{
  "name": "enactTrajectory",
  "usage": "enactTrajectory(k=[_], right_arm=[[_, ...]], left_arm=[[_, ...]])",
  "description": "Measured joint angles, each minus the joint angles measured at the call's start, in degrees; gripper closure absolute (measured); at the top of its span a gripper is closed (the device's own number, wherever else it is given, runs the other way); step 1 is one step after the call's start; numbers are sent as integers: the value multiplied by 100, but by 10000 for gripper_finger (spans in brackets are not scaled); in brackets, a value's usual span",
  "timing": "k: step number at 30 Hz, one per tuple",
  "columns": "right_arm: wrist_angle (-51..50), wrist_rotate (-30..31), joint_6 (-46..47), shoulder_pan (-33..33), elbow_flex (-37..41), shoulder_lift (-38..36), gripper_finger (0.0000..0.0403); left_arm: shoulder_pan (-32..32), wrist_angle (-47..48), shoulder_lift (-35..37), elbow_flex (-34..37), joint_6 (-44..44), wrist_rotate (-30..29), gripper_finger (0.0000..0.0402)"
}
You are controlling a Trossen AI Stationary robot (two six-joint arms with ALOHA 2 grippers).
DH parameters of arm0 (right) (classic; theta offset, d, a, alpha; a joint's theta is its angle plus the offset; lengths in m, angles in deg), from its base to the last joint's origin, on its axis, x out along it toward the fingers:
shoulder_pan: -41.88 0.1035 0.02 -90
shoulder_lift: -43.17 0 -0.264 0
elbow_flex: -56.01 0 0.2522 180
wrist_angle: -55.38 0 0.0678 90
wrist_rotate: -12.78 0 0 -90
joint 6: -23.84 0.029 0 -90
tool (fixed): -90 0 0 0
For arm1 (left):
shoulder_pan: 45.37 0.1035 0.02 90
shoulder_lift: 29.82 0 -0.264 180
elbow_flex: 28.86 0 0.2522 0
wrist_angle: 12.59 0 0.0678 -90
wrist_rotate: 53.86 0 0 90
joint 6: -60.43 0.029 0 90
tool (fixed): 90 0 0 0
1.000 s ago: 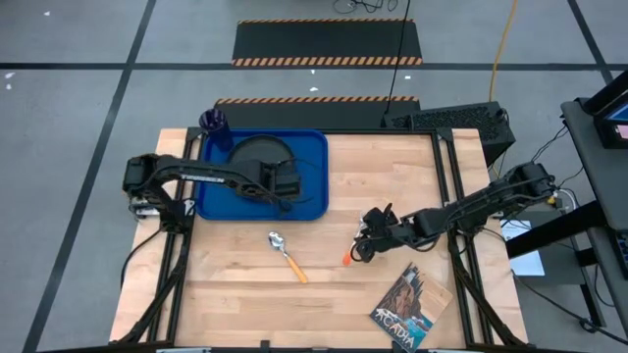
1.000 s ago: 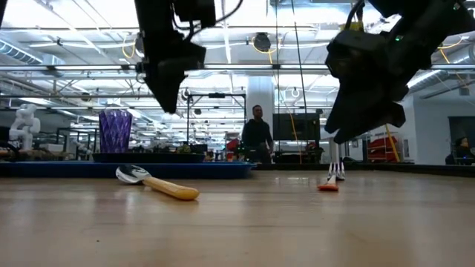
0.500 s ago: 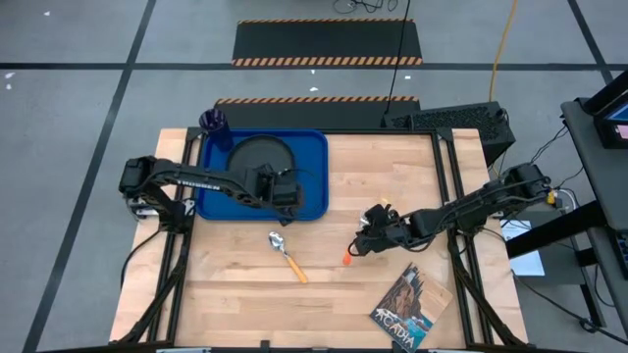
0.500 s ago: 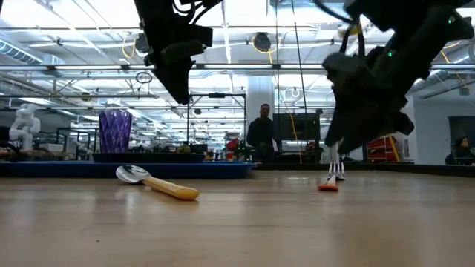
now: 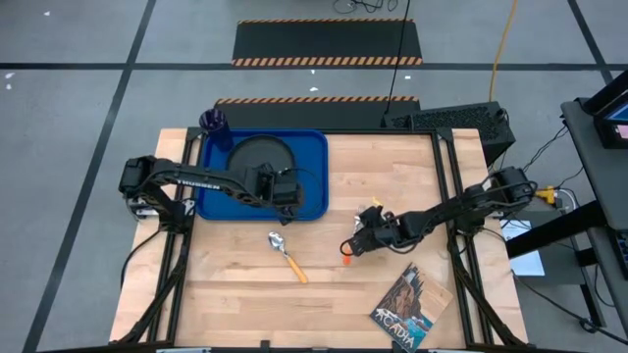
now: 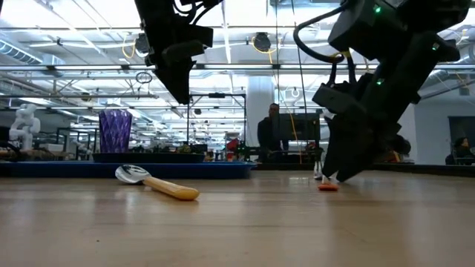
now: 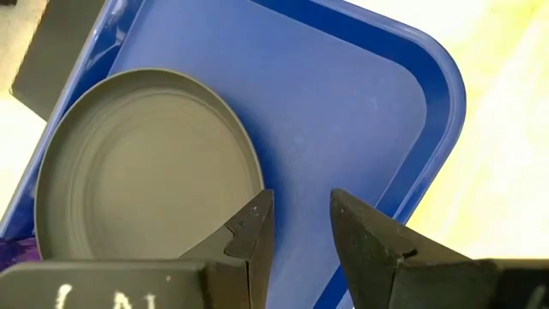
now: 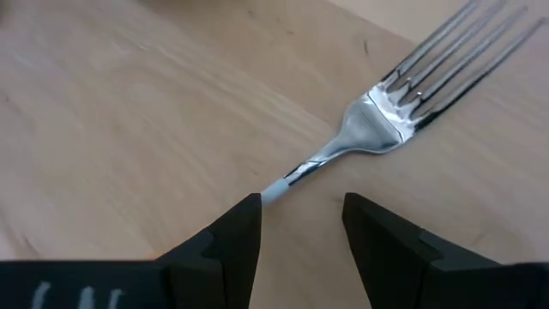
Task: Pick and place plate/cup/fork/spoon on tray
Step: Put the orange fork on the blue tray beside the black plate
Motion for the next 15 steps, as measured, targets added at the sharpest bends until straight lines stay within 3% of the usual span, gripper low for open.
enactTrajectory(k=[15], right_arm=[[-41, 84, -1005, -698, 9, 13, 238]], left_arm=[[0, -159, -4, 2, 78, 2, 282]])
